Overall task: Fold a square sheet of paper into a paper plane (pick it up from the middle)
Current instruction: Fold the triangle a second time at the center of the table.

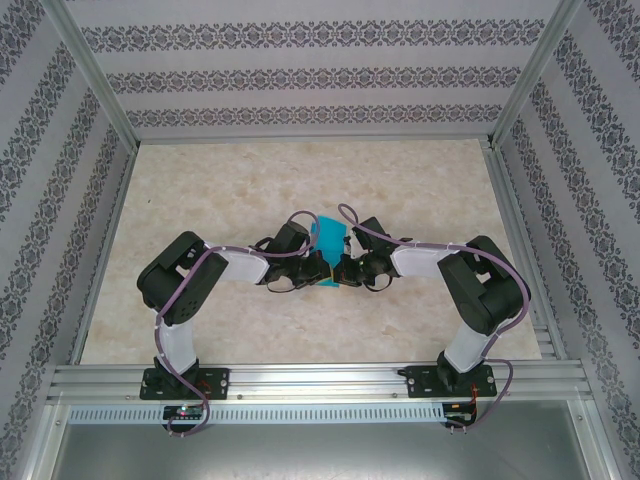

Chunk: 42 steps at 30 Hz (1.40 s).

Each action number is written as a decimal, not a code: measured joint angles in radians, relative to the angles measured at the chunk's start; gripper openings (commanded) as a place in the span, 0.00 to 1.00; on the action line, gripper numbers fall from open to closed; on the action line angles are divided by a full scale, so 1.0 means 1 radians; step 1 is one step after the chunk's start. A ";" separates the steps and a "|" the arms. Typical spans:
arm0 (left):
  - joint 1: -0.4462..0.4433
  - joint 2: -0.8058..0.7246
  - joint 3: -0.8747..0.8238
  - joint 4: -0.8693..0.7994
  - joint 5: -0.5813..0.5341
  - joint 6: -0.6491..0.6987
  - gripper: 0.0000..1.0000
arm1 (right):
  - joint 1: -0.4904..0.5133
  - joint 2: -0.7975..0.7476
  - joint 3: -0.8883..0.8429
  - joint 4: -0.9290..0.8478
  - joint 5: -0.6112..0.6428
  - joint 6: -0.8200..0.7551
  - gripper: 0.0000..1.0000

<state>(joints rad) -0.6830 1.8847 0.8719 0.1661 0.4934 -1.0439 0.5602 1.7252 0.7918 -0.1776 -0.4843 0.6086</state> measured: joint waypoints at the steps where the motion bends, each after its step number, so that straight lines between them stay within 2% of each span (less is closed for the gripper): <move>1: 0.000 -0.002 -0.002 0.002 -0.003 -0.004 0.00 | 0.000 0.000 0.000 0.000 0.000 0.000 0.00; 12: 0.000 -0.019 -0.016 0.038 -0.054 -0.021 0.00 | 0.000 0.000 -0.002 0.006 0.000 0.000 0.00; 22: 0.000 -0.008 -0.014 0.048 -0.053 -0.032 0.00 | 0.000 0.000 -0.003 0.007 0.000 0.000 0.00; 36: 0.006 0.004 0.048 -0.078 -0.076 -0.008 0.00 | 0.000 0.000 -0.005 -0.001 0.002 -0.005 0.00; 42: 0.056 0.003 0.075 -0.136 -0.080 0.035 0.00 | -0.002 0.000 -0.005 -0.004 0.003 -0.008 0.00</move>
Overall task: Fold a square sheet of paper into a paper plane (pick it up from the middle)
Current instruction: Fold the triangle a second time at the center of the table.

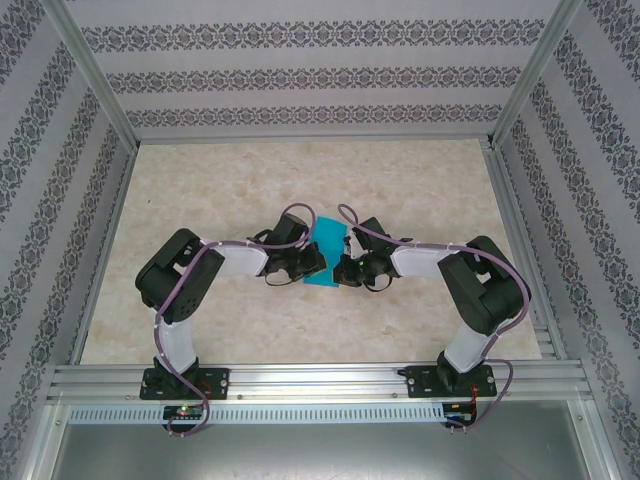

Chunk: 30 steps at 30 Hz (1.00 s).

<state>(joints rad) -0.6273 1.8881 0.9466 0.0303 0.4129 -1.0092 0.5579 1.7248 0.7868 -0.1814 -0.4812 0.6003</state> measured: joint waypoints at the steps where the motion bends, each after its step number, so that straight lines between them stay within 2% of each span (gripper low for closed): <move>1: 0.011 0.000 0.005 -0.010 -0.004 0.009 0.00 | -0.002 0.000 -0.002 0.000 0.000 0.000 0.00; 8: 0.091 0.002 0.047 -0.085 -0.034 0.064 0.00 | -0.003 0.000 -0.004 0.001 -0.003 0.000 0.00; 14: 0.124 -0.001 0.050 -0.087 -0.034 0.103 0.00 | -0.002 0.000 -0.004 0.001 -0.003 0.000 0.00; 22: 0.065 -0.052 0.024 -0.010 0.034 0.118 0.00 | -0.002 0.000 -0.003 0.003 -0.003 0.001 0.00; 30: 0.002 0.051 0.087 0.000 0.077 0.119 0.00 | -0.002 0.001 -0.004 0.003 -0.003 0.001 0.00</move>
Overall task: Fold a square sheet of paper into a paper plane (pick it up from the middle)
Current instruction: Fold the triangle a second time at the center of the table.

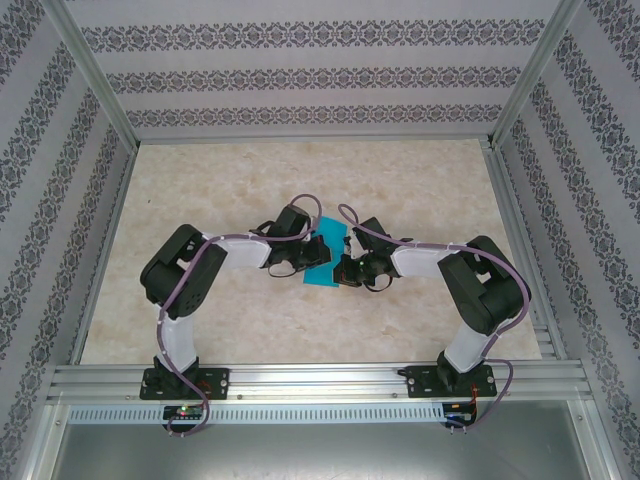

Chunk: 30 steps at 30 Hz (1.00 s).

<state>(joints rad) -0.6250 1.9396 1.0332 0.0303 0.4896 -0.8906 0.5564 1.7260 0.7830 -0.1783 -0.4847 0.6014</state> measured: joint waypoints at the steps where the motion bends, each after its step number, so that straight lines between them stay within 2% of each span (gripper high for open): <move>1: 0.000 0.006 0.002 -0.005 -0.005 0.000 0.00 | 0.000 0.000 -0.001 0.000 0.000 0.000 0.00; 10: 0.019 0.011 0.022 -0.061 -0.064 0.032 0.00 | 0.000 -0.002 -0.009 0.009 0.000 0.000 0.00; 24: 0.158 0.005 0.022 -0.077 -0.065 0.110 0.02 | 0.000 -0.015 -0.013 0.017 0.001 0.001 0.00; 27: 0.179 -0.018 0.020 -0.103 -0.085 0.124 0.05 | 0.000 -0.034 -0.005 -0.032 0.014 0.009 0.10; 30: 0.192 -0.071 0.008 -0.117 -0.096 0.128 0.09 | 0.000 -0.069 0.022 -0.105 0.042 0.026 0.24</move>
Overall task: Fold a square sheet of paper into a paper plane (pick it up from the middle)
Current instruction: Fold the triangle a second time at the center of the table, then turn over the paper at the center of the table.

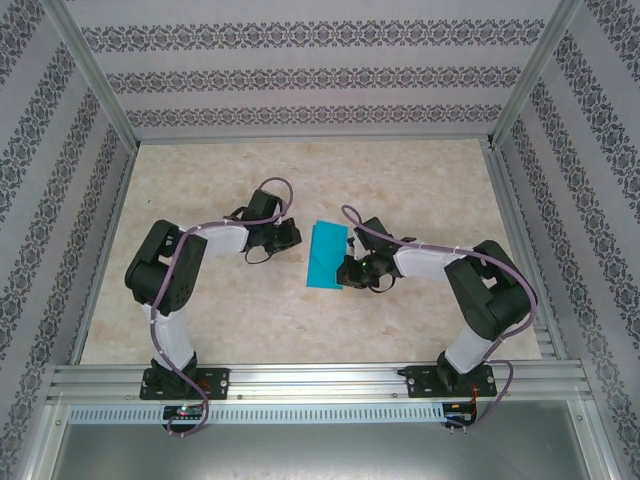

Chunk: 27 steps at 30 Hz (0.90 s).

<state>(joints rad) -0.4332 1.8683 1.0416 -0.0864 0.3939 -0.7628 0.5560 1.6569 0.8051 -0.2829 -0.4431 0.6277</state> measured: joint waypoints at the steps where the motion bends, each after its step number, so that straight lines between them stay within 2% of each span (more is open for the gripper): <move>1: 0.000 -0.027 -0.007 -0.002 -0.002 0.000 0.11 | 0.000 -0.019 0.014 -0.014 0.006 0.006 0.30; 9: 0.000 -0.177 -0.103 0.004 0.007 -0.002 0.21 | -0.041 -0.132 0.162 -0.024 0.097 -0.008 0.40; 15: -0.021 -0.183 -0.163 0.013 0.043 -0.014 0.26 | -0.048 -0.034 0.185 -0.054 0.124 -0.048 0.41; 27: -0.077 -0.146 -0.166 0.071 0.117 -0.082 0.31 | -0.055 0.134 0.195 -0.056 0.090 -0.077 0.42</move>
<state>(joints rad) -0.5098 1.7222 0.8757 -0.0151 0.5106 -0.8444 0.5011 1.7912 1.0004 -0.3393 -0.3527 0.5503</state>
